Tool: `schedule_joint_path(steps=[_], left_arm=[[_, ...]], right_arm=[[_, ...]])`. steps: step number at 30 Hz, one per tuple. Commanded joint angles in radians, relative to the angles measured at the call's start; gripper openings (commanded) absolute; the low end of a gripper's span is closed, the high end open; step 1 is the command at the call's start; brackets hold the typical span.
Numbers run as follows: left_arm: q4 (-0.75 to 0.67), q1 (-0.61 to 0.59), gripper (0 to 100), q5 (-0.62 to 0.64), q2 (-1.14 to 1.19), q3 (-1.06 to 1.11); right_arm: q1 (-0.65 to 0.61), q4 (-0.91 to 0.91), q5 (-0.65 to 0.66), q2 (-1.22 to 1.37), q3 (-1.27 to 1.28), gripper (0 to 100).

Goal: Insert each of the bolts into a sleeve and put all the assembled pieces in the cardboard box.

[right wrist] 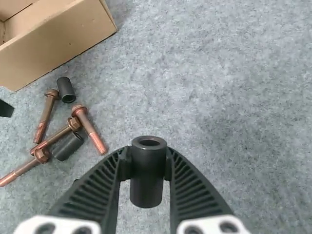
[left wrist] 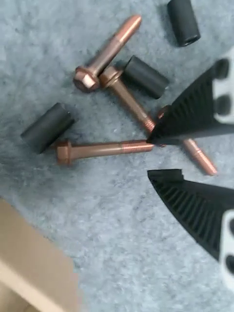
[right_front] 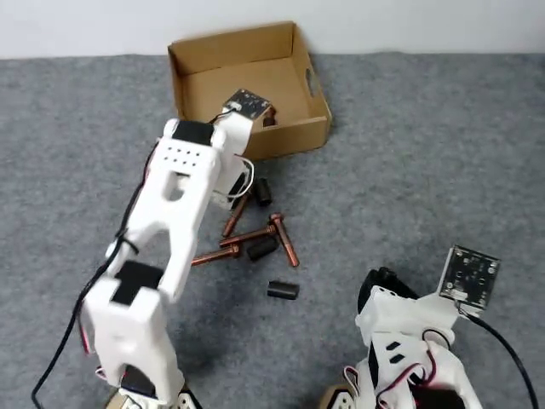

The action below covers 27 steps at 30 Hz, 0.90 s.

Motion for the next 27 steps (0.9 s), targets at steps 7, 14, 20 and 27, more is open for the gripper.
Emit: schedule_joint_path(steps=[7, 14, 20, 27], left_arm=[[0.04, 0.0, 16, -0.018, 0.25, -0.377], [0.041, 0.002, 16, -0.017, 0.423, -0.493], [0.041, 0.0, 15, -0.012, 0.516, -0.545], [0.08, 0.017, 1, 0.048, 0.526, -0.55]], right_arm=[[0.012, -0.03, 0.006, -0.005, -0.003, 0.8], [0.012, -0.031, 0.006, -0.005, -0.003, 0.8], [0.008, -0.031, 0.006, -0.005, -0.002, 0.8], [0.008, -0.031, 0.006, -0.005, -0.002, 0.8]])
